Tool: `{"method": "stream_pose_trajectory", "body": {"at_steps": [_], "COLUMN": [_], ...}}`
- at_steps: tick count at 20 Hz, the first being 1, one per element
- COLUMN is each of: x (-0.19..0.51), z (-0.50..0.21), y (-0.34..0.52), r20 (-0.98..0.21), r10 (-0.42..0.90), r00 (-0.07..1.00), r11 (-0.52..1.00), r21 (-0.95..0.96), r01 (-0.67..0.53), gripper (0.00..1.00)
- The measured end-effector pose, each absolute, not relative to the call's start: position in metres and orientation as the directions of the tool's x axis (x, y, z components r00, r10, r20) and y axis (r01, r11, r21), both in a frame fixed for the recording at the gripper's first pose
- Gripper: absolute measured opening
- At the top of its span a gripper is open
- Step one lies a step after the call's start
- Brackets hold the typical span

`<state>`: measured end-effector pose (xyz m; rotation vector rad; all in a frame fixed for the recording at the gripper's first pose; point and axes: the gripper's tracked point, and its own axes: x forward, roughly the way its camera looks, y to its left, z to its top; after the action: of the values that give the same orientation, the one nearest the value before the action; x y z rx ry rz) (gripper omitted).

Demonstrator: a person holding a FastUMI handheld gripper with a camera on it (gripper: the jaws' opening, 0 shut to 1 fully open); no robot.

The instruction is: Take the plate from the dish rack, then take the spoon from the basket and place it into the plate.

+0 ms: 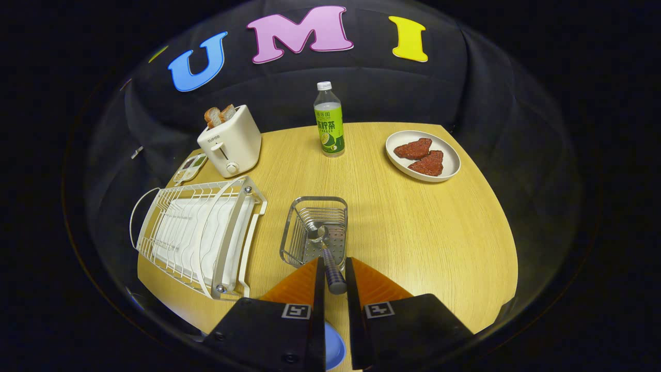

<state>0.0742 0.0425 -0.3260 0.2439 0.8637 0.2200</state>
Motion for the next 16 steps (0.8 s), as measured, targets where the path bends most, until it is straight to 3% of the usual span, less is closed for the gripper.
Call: {"method": "stream_pose_trajectory", "body": {"at_steps": [5,16], "x": [0.072,0.05], "z": [-0.322,-0.27], "y": [0.044,0.024], "r20": [-0.717,-0.632], "r10": [0.295,0.306], "r00": [0.632,0.712], "r11": [0.949,0.93], "r21": [0.296,0.358], "r01": [-0.108,-0.082], "gripper": [0.12,0.12]}}
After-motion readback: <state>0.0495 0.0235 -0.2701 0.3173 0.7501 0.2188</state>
